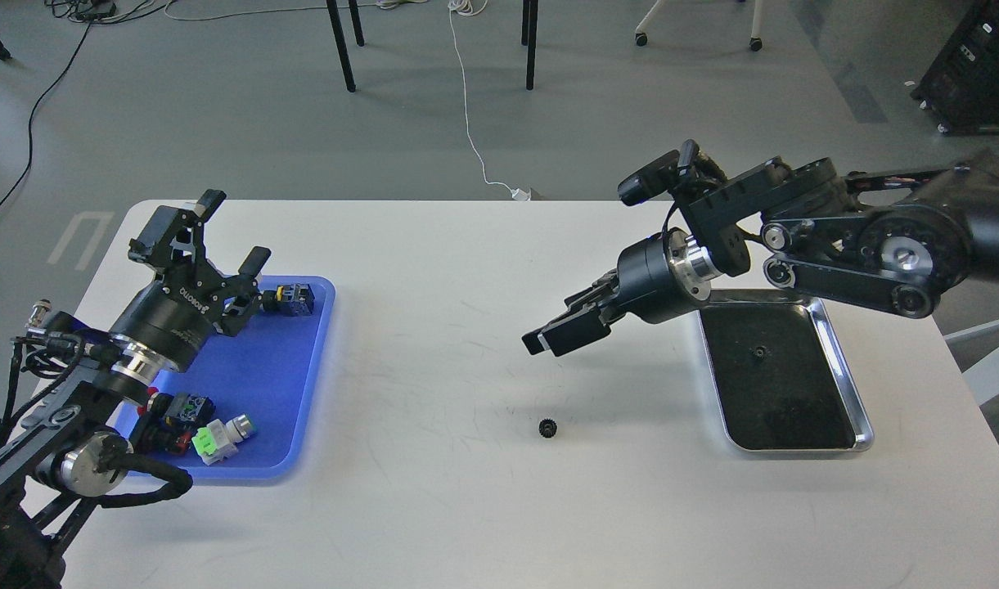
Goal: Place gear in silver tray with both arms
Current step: 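Reach the right gripper down toward the gear on the table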
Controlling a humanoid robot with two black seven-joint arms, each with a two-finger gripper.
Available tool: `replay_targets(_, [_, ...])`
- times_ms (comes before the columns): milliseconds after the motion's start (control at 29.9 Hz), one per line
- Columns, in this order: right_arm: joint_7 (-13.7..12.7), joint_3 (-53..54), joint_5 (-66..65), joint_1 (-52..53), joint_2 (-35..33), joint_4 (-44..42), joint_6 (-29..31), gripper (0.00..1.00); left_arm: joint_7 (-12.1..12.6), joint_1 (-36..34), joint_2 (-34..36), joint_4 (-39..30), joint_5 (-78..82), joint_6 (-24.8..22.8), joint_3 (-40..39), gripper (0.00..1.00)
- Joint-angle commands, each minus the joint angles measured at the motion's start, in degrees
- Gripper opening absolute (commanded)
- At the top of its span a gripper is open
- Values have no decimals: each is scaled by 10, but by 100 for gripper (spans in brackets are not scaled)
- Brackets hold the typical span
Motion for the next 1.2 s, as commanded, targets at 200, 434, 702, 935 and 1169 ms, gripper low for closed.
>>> replay_targets(200, [0, -71, -92, 6, 77, -5, -76, 99, 1, 1, -9, 0, 6, 1, -2, 98])
replay_targets(434, [0, -114, -92, -8, 125, -33, -141, 99, 1, 6, -9, -5, 6, 1, -6, 98])
replay_targets(702, [0, -151, -94, -29, 164, -61, -187, 97, 0, 11, -11, -7, 6, 1, -17, 98])
replay_targets(935, [0, -185, -93, -29, 168, -63, -189, 91, 1, 17, -12, -22, 6, 2, -24, 98])
replay_targets(1169, [0, -191, -93, -29, 161, -63, -189, 78, 1, 17, -12, -22, 6, 2, -24, 98])
